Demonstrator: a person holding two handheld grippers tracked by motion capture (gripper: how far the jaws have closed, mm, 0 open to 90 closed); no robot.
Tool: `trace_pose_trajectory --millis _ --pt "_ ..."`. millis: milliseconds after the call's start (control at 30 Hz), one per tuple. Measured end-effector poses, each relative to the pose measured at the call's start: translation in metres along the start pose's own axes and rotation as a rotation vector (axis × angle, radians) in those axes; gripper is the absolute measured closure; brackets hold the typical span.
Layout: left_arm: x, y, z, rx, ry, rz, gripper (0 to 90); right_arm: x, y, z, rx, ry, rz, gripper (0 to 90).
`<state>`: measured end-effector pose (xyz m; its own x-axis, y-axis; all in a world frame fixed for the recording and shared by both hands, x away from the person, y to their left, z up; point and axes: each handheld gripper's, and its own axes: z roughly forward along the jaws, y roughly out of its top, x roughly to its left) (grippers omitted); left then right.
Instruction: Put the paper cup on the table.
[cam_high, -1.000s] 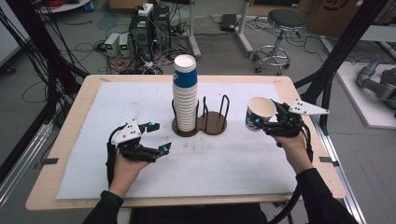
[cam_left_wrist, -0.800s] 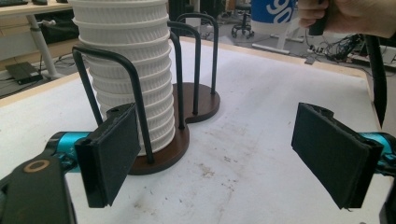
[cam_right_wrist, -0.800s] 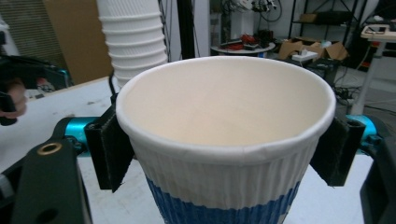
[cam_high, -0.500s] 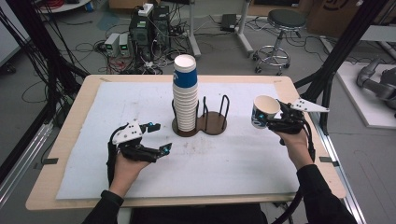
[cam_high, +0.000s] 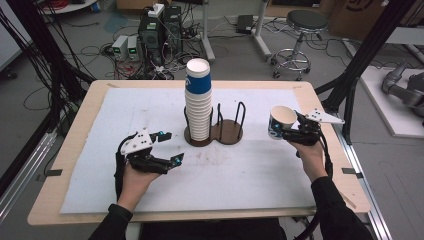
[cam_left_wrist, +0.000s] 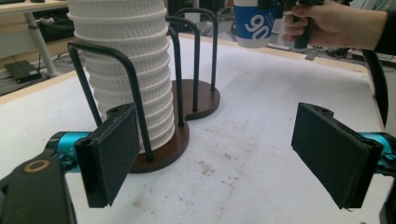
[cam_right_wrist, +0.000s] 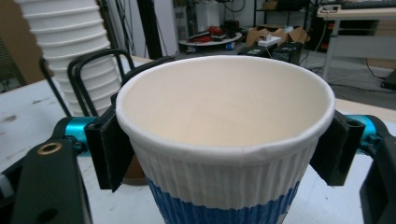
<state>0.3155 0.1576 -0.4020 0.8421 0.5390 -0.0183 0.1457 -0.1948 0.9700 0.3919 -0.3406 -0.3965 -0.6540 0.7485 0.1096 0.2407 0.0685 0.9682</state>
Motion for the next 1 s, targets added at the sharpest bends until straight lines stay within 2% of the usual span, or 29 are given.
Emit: trace_pose_trajectory --millis 267,567,667,767,900,1000 --pt "-0.001 0.000 0.000 -0.007 -0.006 -0.001 15.5 -0.003 -0.012 0.014 0.027 -0.047 0.020 20.8" --pt "-0.001 0.000 0.000 -0.006 -0.007 0.000 15.5 -0.013 -0.022 0.027 0.061 -0.096 0.035 20.7" --pt "-0.001 0.000 0.000 -0.009 -0.006 -0.004 15.5 -0.015 -0.024 0.029 0.052 -0.111 0.047 20.7" --pt "-0.002 0.000 0.000 -0.011 -0.010 0.000 15.5 -0.016 -0.026 0.033 0.055 -0.120 0.037 20.7" --pt "-0.002 0.000 0.001 -0.008 -0.015 0.003 15.5 -0.018 -0.030 0.037 0.062 -0.138 0.049 20.7" --pt "-0.002 -0.001 0.001 -0.007 -0.014 -0.001 15.5 -0.019 -0.031 0.040 0.069 -0.153 0.034 20.6"
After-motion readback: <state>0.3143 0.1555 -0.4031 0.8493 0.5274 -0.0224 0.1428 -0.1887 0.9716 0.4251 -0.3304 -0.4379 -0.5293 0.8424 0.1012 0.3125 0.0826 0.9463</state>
